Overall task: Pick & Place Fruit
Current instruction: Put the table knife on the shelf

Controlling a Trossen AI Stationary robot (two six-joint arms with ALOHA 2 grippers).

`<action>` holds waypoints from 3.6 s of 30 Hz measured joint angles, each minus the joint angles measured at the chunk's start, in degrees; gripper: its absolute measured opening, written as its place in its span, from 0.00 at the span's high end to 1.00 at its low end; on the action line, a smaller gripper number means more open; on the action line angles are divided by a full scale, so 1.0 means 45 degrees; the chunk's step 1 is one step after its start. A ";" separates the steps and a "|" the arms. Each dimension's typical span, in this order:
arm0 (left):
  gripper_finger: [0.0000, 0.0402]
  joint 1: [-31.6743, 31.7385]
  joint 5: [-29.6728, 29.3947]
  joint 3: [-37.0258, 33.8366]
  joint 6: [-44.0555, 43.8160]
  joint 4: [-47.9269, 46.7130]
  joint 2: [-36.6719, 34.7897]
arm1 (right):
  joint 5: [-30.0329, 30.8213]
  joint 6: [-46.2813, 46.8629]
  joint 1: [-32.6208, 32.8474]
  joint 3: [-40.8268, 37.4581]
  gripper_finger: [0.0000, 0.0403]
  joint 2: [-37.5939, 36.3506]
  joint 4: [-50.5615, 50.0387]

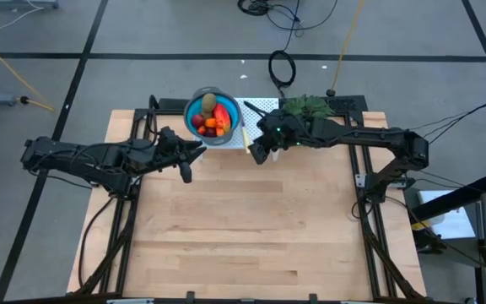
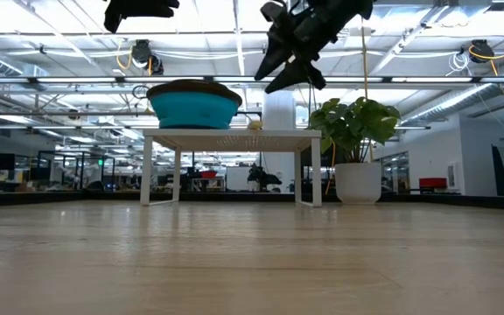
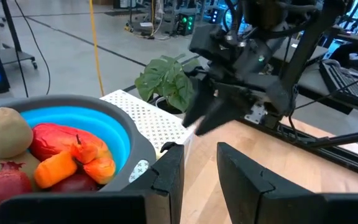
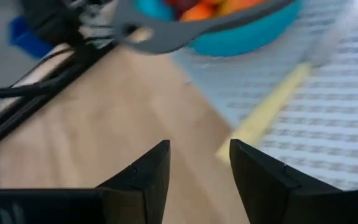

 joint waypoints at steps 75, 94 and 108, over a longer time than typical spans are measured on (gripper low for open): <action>0.77 0.0125 -0.0011 -0.0005 0.0391 0.0119 -0.0005 | 0.6488 -0.2840 0.1178 -0.0753 0.61 0.2288 0.2900; 0.77 0.0124 -0.0234 -0.0005 0.0697 0.0377 -0.0005 | 0.6177 -0.3070 0.1023 -0.0743 0.61 0.2568 0.2952; 0.77 0.0291 -0.0259 -0.0005 0.0709 0.0449 -0.0005 | 0.6172 -0.3075 0.1008 -0.0753 0.64 0.2667 0.2895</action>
